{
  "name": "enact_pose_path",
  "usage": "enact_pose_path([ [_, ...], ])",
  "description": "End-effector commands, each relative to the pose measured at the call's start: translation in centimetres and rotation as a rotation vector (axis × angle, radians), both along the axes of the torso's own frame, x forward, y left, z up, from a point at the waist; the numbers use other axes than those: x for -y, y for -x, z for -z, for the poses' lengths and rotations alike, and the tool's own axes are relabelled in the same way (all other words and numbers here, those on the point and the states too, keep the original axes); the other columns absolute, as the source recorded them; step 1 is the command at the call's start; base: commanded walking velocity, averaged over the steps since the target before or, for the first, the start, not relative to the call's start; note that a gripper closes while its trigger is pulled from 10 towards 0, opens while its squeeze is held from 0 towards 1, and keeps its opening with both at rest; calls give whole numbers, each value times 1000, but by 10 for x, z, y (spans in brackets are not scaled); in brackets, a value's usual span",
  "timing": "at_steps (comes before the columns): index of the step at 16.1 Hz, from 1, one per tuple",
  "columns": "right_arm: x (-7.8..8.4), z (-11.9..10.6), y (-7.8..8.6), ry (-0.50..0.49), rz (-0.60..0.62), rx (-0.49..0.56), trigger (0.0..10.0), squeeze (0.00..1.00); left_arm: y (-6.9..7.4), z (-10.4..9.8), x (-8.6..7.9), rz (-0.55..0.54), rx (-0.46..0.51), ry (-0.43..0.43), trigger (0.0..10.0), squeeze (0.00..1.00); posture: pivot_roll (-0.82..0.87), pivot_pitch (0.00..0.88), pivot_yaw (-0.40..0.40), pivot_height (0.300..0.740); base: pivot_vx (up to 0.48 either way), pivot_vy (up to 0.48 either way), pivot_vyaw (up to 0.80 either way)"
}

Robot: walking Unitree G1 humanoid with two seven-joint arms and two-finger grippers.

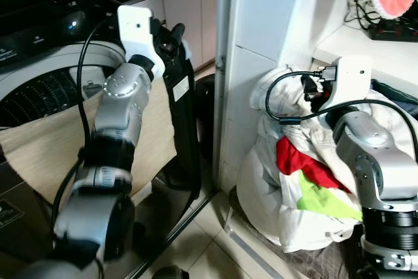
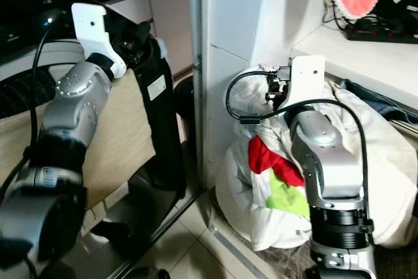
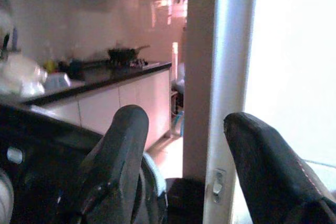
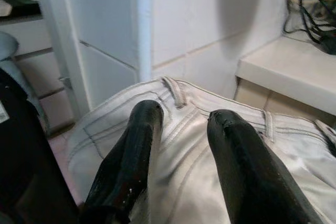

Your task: Clothes washing

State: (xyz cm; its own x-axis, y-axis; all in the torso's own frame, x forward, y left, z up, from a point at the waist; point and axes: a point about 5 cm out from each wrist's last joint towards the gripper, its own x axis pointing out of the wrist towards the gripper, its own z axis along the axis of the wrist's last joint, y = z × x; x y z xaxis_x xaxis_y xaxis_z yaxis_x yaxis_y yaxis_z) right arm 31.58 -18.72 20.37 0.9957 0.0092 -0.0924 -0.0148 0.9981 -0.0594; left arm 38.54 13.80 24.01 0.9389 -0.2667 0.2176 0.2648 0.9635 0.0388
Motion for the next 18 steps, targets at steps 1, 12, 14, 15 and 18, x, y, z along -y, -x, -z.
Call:
enact_pose_path([
  [1, 7, 3, 0, -39, 32, -27, 10000, 0, 4, 5, 3, -5, -49, -109, 10000, 0, -81, 0, 63, 740, 0, 0, 0],
  [12, 42, 33, -31, 1, 73, -232, 10000, 1000, 67, 49, 26, 468, -139, -276, 10000, 0, -64, 0, 40, 740, 0, 0, 0],
  [14, 39, 31, -35, -4, 12, -226, 10000, 1000, 75, 52, 26, 514, -168, -275, 10000, 0, -57, 0, 38, 740, 0, 0, 0],
  [15, 37, 30, -35, 5, -38, -229, 10000, 1000, 78, 52, 27, 530, -171, -276, 10000, 0, -54, 0, 37, 740, 0, 0, 0],
  [18, 37, 32, -37, 40, -126, -268, 10000, 1000, 84, 54, 30, 579, -190, -281, 10000, 0, -55, 0, 41, 740, 0, 0, 0],
])
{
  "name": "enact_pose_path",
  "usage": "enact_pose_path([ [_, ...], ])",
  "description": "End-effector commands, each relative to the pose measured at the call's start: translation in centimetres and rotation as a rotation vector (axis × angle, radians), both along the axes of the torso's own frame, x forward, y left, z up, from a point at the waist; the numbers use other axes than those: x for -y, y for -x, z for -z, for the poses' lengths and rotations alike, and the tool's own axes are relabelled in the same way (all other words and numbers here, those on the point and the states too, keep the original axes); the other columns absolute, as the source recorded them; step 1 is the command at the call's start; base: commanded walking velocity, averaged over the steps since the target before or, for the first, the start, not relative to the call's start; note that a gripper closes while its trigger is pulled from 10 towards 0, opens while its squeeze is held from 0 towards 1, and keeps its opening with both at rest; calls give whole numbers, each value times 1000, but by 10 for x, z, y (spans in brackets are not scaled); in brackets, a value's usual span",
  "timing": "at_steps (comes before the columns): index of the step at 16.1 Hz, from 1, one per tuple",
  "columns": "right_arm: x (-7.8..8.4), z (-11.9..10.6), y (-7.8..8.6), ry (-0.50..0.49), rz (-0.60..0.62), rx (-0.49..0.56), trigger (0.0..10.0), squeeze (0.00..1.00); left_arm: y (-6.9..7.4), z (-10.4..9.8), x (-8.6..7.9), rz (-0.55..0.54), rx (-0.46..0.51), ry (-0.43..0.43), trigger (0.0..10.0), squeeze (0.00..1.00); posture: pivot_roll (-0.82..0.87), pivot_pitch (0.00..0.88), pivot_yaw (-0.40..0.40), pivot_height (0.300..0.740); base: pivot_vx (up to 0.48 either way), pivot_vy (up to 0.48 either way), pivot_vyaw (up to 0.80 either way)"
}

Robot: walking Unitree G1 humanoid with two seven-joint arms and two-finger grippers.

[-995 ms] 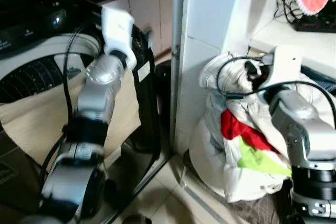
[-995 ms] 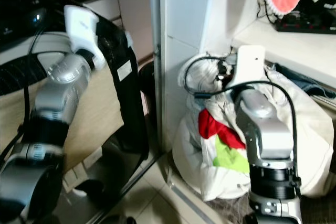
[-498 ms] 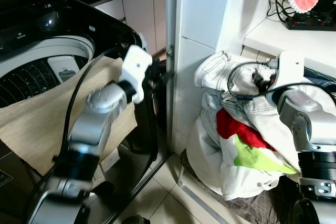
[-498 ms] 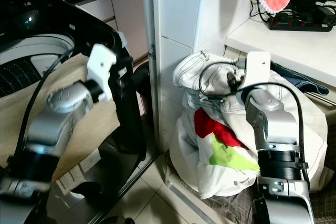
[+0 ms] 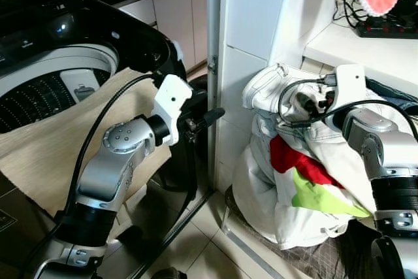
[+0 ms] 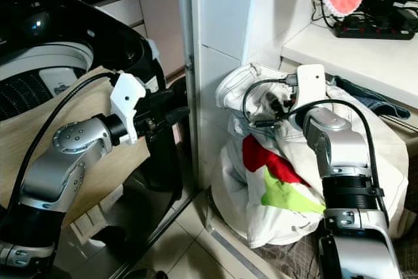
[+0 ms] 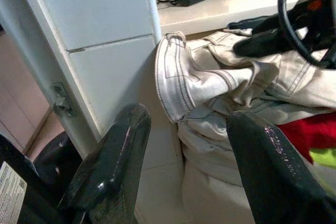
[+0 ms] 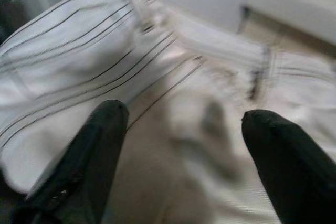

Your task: Clothes washing

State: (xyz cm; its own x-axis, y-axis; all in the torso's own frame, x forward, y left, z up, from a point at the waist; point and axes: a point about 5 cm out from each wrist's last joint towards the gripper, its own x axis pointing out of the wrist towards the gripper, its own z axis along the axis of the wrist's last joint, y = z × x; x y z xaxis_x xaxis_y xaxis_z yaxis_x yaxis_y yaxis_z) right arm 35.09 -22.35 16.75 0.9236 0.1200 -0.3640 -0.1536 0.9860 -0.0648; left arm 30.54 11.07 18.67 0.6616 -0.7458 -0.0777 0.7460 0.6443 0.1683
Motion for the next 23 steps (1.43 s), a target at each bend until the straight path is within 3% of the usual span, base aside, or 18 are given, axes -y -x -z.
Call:
enact_pose_path([
  [1, 2, -2, -2, 26, -48, -4, 10000, 1000, 5, 0, 4, 43, -13, -15, 10000, 0, -57, 0, 44, 740, 0, 0, 0],
  [3, 0, 1, -2, 25, -158, -30, 10000, 1000, 8, 0, 7, 81, -36, -15, 10000, 0, -62, 0, 50, 740, 0, 0, 0],
  [5, 8, 11, -2, 133, -209, -80, 10000, 1000, 12, 0, 10, 125, -55, -31, 10000, 0, -61, 0, 46, 740, 0, 0, 0],
  [6, 12, 16, -3, 172, -216, -91, 10000, 0, 12, 0, 11, 128, -63, -34, 10000, 0, -59, 0, 44, 740, 0, 0, 0],
  [10, 17, 30, -8, 256, -235, -103, 10000, 0, 18, 3, 12, 159, -90, -53, 10000, 0, -68, 0, 51, 740, 0, 0, 0],
  [11, 17, 30, -9, 257, -240, -104, 7765, 0, 20, 4, 13, 180, -101, -58, 10000, 0, -67, 0, 50, 740, 0, 0, 0],
  [12, 18, 30, -9, 255, -242, -103, 3216, 0, 21, 4, 14, 195, -105, -57, 10000, 0, -66, 0, 51, 740, 0, 0, 0],
  [13, 19, 31, -10, 249, -253, -102, 0, 0, 24, 4, 15, 219, -119, -56, 10000, 0, -64, 0, 49, 740, 0, 0, 0],
  [23, 18, 35, -10, 256, -330, -116, 0, 0, 29, 7, 15, 244, -137, -78, 10000, 0, -65, 0, 46, 740, 0, 0, 0],
])
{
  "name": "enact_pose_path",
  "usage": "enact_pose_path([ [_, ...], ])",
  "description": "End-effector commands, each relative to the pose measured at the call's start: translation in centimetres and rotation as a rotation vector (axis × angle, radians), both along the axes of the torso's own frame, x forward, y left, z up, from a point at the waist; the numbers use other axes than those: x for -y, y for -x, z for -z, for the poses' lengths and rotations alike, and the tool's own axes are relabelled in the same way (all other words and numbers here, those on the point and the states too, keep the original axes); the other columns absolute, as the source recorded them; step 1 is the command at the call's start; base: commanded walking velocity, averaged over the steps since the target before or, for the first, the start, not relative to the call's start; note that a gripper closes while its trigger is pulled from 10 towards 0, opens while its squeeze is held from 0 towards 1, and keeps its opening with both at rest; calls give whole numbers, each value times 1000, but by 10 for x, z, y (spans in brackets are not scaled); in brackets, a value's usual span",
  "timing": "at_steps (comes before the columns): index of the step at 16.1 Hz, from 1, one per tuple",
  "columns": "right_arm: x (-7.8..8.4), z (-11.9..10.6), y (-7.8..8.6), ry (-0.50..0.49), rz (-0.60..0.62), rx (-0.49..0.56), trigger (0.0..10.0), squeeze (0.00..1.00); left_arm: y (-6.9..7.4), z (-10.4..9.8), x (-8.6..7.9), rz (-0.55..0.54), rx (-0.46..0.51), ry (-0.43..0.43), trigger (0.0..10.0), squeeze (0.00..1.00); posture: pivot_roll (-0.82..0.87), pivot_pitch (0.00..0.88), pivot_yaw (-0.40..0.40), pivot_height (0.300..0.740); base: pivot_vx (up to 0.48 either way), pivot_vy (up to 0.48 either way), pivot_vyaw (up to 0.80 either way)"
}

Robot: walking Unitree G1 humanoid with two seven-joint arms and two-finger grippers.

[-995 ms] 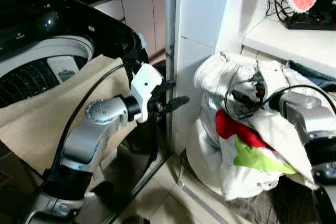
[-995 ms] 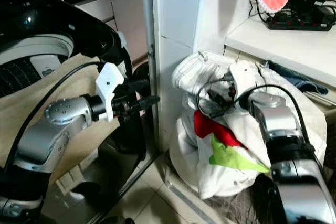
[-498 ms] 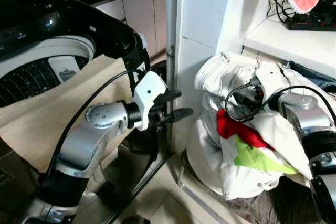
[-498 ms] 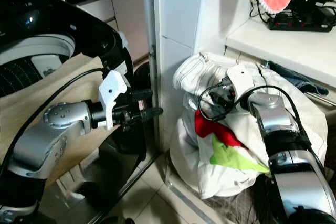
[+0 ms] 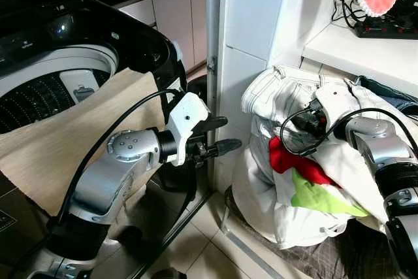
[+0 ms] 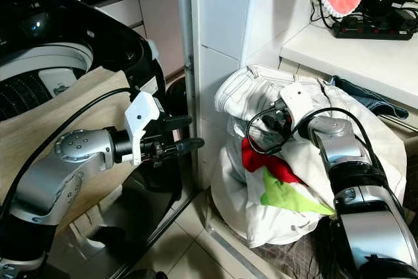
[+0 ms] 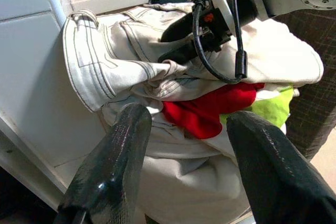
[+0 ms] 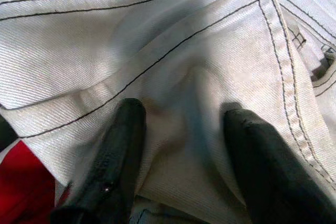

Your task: Clothes washing

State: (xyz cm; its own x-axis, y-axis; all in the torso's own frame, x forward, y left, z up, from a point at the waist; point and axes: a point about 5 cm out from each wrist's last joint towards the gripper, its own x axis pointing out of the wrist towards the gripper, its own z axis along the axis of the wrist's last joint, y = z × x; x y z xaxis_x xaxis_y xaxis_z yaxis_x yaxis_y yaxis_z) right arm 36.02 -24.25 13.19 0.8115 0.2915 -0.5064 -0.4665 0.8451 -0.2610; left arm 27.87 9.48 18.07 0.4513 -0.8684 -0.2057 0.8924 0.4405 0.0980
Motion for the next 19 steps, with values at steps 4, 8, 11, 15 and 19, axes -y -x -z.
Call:
enact_pose_path([
  [4, 0, 0, -1, 8, -14, -9, 0, 0, 2, 1, 0, 8, -4, -16, 10000, 0, -62, 0, 44, 740, 0, 0, 0],
  [8, 2, -9, -1, -110, 9, 27, 0, 0, -2, -1, 2, -14, 13, -3, 10000, 0, -60, 0, 53, 740, 0, 0, 0],
  [11, 5, -15, 2, -233, 14, 48, 0, 0, -7, -2, 1, -78, 18, 18, 10000, 0, -60, 0, 46, 740, 0, 0, 0],
  [15, 5, -37, 7, -402, -36, 105, 0, 0, -10, -9, 1, -129, 62, 58, 10000, 0, -57, 0, 44, 740, 0, 0, 0],
  [19, 0, -82, 21, -626, -157, 215, 0, 0, -15, -25, 8, -156, 110, 158, 10000, 0, -60, 0, 43, 740, 0, 0, 0],
])
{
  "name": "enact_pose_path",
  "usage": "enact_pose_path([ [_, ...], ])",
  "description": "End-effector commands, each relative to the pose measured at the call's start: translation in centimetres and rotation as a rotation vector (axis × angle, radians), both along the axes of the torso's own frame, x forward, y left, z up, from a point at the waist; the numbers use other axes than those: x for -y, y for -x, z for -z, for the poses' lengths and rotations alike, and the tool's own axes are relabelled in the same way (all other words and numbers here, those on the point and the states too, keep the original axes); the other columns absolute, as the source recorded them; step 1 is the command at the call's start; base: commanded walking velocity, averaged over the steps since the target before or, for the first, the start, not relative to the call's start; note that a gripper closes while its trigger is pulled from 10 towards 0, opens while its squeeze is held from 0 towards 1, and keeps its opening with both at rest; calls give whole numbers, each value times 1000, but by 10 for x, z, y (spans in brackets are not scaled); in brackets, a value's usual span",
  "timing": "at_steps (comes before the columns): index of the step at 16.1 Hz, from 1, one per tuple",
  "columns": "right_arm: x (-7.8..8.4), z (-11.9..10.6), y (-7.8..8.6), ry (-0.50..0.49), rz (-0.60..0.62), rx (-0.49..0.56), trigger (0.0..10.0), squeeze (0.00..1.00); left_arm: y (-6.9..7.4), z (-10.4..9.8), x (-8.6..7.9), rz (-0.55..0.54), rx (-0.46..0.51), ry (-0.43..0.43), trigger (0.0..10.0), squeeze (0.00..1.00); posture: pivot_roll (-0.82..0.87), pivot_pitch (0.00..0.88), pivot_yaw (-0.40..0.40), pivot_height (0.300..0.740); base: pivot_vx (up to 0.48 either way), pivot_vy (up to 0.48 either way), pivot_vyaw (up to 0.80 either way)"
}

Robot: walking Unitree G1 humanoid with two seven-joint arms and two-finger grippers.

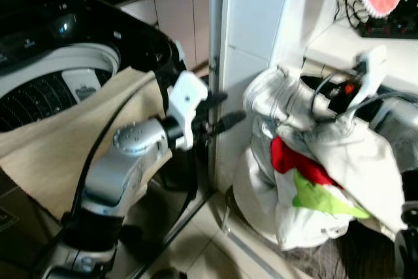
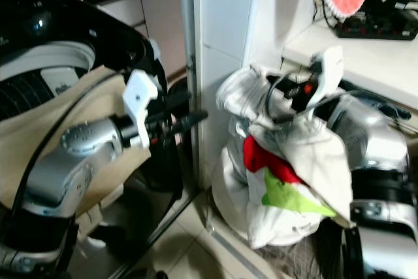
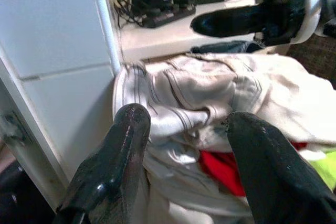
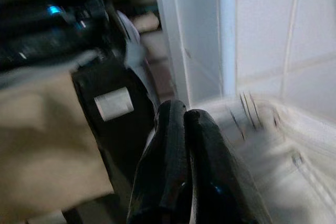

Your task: Clothes washing

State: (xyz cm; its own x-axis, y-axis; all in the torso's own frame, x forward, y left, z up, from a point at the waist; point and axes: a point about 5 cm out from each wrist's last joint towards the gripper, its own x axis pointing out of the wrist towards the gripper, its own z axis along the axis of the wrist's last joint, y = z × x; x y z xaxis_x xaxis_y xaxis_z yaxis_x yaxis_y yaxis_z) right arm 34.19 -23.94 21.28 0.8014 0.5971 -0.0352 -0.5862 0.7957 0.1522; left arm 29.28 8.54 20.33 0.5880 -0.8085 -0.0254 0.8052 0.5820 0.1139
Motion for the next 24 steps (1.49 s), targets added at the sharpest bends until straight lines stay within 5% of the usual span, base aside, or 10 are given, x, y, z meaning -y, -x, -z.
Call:
enact_pose_path([
  [1, 4, -11, 6, -36, -13, 25, 0, 0, -1, -1, -1, -7, 6, 2, 10000, 0, -65, 0, 44, 740, 0, 0, 0],
  [3, 4, -18, 10, 20, -12, 57, 0, 0, -1, 0, 0, 1, 13, -6, 10000, 0, -70, 0, 46, 740, 0, 0, 0],
  [4, 12, -4, 3, 302, 111, 35, 10000, 424, -1, 2, 4, 16, 10, -17, 10000, 0, -77, 0, 40, 740, 0, 0, 0],
  [5, 14, -3, 0, 311, 147, 24, 10000, 1000, -1, 4, 5, 16, 9, -30, 10000, 0, -77, 0, 38, 740, 0, 0, 0],
  [15, 17, 10, -28, 441, 327, -19, 10000, 1000, 3, 15, -1, 40, -17, -80, 10000, 0, -78, 0, 31, 740, 0, 0, 0],
  [16, 16, 10, -28, 443, 325, -20, 10000, 1000, 4, 15, -1, 42, -19, -75, 10000, 1000, -71, 0, 26, 740, 0, 0, 0],
  [24, 15, 22, -35, 482, 268, -49, 10000, 1000, 8, 18, -6, 59, -38, -110, 10000, 1000, -54, 0, 25, 740, 0, 0, 0],
])
